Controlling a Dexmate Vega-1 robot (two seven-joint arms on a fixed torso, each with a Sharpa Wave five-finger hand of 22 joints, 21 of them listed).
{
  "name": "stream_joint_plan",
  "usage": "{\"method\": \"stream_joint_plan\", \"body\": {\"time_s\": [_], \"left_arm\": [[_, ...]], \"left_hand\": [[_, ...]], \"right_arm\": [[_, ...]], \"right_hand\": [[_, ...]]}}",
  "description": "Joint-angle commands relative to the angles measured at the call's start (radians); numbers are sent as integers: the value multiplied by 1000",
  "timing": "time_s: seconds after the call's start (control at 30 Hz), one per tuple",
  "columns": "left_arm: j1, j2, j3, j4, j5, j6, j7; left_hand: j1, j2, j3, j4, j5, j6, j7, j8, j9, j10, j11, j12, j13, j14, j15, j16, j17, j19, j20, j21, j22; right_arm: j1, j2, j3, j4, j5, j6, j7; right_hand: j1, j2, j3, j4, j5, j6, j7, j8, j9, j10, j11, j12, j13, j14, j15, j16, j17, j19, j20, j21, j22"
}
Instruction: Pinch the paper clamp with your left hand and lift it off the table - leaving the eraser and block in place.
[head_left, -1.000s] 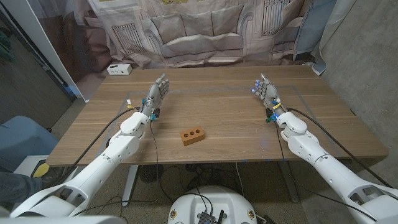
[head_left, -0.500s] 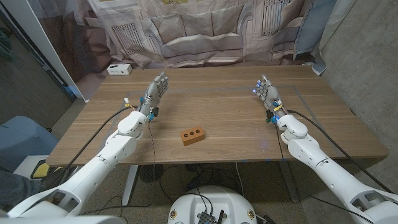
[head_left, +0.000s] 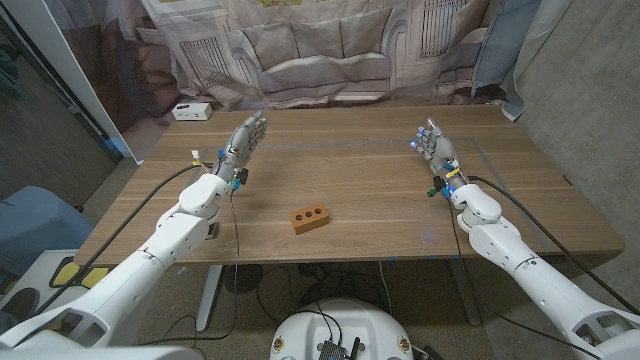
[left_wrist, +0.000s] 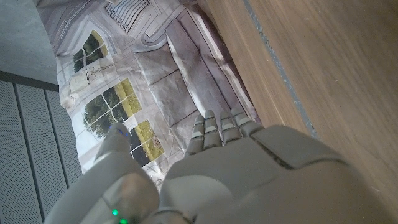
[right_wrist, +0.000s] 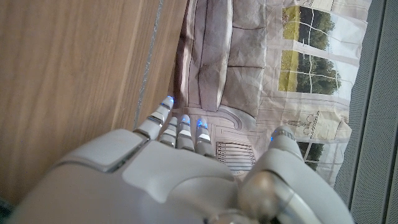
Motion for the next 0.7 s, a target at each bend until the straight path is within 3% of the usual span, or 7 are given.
{"method": "stream_joint_plan", "body": {"time_s": [0.03,0.2,0.3,0.7], "left_arm": [[22,52,-24,-43,100,-49,57],[34,46,-37,-43,98,-85,57],[43,65,-45,-70,107,-65,63],[119,129,-109,-166,125,-60,87]], "left_hand": [[22,-17,-1,-13,1,27,0,8,3,30,0,13,4,40,-3,10,1,26,9,10,3],[34,-37,-5,-18,0,57,0,12,4,59,2,18,5,79,-9,13,1,63,10,16,3],[38,-43,-6,-19,0,60,0,10,4,66,2,19,6,86,-9,12,1,84,11,22,3],[47,-47,-6,-19,1,65,6,9,4,66,9,16,6,92,-3,8,2,91,14,20,3]], "right_arm": [[20,12,11,64,28,54,75],[28,2,19,95,39,95,139],[33,-31,18,99,39,82,179],[16,-52,18,43,21,64,148]], "right_hand": [[13,10,9,-1,4,14,-3,5,4,-11,-2,-5,6,-30,-3,-14,6,-31,-12,-22,6],[22,16,14,-5,4,12,-5,3,4,-16,-6,-10,6,-42,-23,-21,5,-35,-34,-27,6],[26,17,15,-7,4,8,-6,2,4,-22,-10,-12,6,-45,-24,-23,5,-37,-39,-29,6],[31,16,16,-10,3,-4,-2,-3,4,-37,-12,-20,5,-59,-26,-29,4,-55,-43,-38,6]]}}
